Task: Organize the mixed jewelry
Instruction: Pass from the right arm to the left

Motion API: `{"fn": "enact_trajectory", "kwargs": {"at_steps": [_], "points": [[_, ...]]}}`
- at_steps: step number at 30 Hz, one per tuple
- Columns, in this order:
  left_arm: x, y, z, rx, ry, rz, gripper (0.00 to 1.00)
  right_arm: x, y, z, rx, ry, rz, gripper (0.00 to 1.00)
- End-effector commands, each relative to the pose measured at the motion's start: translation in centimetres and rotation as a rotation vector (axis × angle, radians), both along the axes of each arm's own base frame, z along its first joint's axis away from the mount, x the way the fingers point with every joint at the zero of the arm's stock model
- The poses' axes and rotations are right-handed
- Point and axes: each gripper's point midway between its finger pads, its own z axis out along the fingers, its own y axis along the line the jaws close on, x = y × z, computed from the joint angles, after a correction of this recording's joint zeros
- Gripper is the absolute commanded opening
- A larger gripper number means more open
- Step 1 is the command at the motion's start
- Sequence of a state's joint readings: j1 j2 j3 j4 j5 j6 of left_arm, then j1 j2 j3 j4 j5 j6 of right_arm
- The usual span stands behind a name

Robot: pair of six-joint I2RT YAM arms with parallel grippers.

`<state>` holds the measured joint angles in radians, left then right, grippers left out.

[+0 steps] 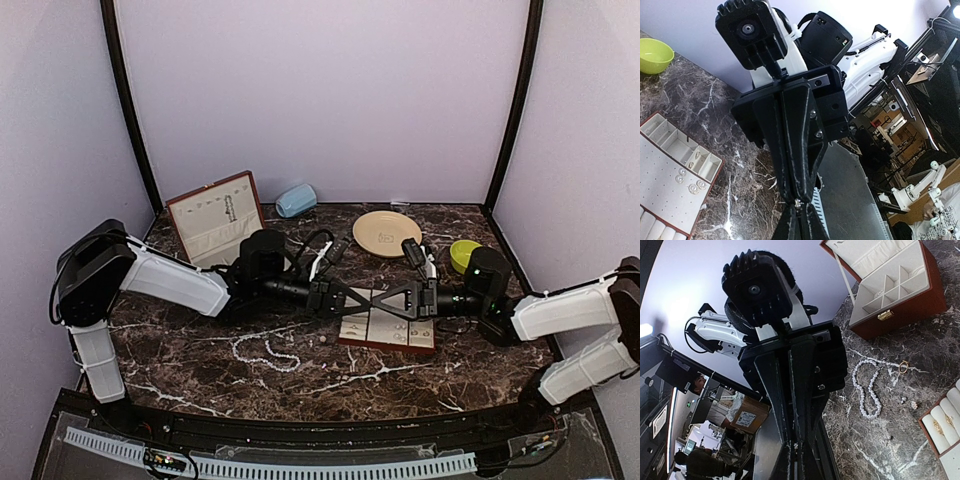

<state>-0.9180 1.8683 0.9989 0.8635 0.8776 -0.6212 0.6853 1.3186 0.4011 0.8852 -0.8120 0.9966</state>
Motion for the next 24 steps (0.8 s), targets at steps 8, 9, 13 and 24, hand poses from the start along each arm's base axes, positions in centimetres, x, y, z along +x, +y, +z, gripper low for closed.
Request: {"fn": "enact_trajectory", "kwargs": {"at_steps": [8, 9, 13, 24], "points": [[-0.7, -0.3, 1.8, -0.060, -0.040, -0.035, 0.00, 0.7, 0.5, 0.6, 0.028, -0.019, -0.008, 0.00], [-0.7, -0.3, 1.8, -0.061, -0.041, -0.034, 0.00, 0.7, 0.5, 0.6, 0.028, -0.019, -0.007, 0.00], [-0.7, -0.2, 1.8, -0.070, -0.036, -0.031, 0.00, 1.0, 0.4, 0.3, 0.021, -0.016, -0.032, 0.02], [0.5, 0.0, -0.3, -0.035, 0.004, 0.057, 0.00, 2.6, -1.2, 0.0, 0.016, -0.024, -0.178, 0.32]]}}
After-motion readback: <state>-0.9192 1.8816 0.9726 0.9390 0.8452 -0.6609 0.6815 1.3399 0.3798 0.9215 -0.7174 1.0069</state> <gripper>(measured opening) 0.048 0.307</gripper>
